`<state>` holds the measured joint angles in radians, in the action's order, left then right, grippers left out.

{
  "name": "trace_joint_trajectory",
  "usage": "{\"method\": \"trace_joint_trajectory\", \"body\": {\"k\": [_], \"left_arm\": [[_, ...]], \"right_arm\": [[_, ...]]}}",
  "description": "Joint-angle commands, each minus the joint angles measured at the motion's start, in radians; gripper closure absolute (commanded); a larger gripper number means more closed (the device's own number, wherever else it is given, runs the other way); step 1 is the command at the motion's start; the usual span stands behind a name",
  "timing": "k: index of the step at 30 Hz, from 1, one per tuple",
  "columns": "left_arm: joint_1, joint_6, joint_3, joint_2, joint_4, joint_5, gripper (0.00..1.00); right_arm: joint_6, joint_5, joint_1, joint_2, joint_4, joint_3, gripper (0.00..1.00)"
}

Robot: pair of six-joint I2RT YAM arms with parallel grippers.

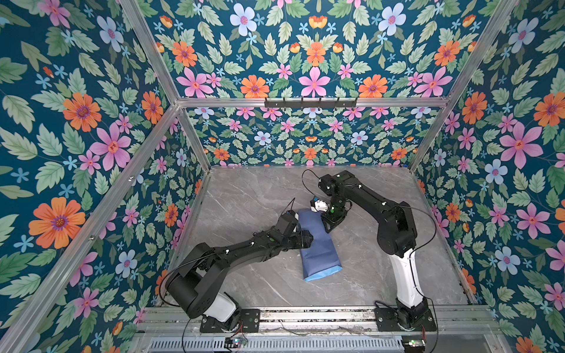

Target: Wrap the gift box in paper

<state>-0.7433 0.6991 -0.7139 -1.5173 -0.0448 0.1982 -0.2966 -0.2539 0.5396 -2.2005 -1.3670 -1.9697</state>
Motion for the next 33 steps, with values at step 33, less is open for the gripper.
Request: {"method": "trace_joint_trajectory", "body": {"k": [33], "left_arm": [[0.0, -0.032, 0.011, -0.025, 0.21, -0.097, 0.16]], "right_arm": [[0.548, 0.026, 0.051, 0.432, 0.434, 0.452, 0.45]]}}
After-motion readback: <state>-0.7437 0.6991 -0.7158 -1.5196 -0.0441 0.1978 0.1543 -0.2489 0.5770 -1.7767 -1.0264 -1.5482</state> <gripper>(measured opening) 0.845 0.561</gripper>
